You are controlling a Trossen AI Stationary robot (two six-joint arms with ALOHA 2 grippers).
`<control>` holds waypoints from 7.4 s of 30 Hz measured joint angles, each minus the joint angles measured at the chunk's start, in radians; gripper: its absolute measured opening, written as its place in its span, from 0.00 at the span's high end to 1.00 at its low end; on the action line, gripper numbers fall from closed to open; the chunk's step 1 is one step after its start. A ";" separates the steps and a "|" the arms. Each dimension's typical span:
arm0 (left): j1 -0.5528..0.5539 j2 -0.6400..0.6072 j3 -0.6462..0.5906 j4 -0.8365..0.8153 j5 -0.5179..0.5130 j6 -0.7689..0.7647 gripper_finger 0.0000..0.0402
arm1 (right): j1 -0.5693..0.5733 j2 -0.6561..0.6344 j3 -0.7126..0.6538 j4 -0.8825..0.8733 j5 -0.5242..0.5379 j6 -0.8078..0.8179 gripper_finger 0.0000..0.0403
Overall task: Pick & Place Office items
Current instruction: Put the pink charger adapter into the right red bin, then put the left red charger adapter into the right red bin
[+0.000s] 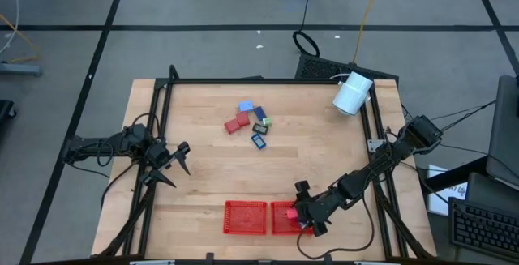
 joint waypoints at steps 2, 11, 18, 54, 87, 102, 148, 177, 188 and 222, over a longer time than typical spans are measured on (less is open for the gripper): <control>0.000 0.000 0.000 0.000 0.000 0.000 0.33 | 0.000 0.000 0.000 0.001 0.000 0.000 0.42; 0.000 0.000 0.000 0.000 0.000 0.000 0.33 | 0.000 -0.021 0.000 0.006 0.001 -0.001 0.39; 0.000 0.000 0.000 0.000 0.000 0.000 0.33 | 0.000 -0.051 0.000 0.015 0.001 -0.003 0.42; 0.000 0.000 0.000 0.000 0.000 0.000 0.33 | -0.020 -0.279 0.000 0.037 -0.003 -0.050 0.46; 0.000 0.000 0.000 0.000 0.000 0.000 0.33 | -0.134 -0.752 -0.642 0.620 0.080 -0.113 0.50; 0.000 0.000 0.000 0.000 0.000 0.000 0.33 | -0.204 -0.772 -0.763 0.710 0.078 -0.086 0.50; 0.000 0.000 0.000 0.125 -0.151 -0.218 0.33 | -0.379 -0.772 -0.763 0.758 0.218 -0.106 0.51; 0.000 0.000 0.000 0.123 -0.819 0.021 0.33 | -0.484 -0.771 -0.763 0.750 0.177 -0.120 0.51; 0.000 0.207 0.000 0.106 -1.179 -0.190 0.33 | -0.485 -0.771 -0.763 0.749 0.177 -0.135 0.51; 0.185 1.275 0.369 0.145 -1.178 -0.108 0.33 | -0.484 -0.771 -0.763 0.762 0.177 -0.105 0.51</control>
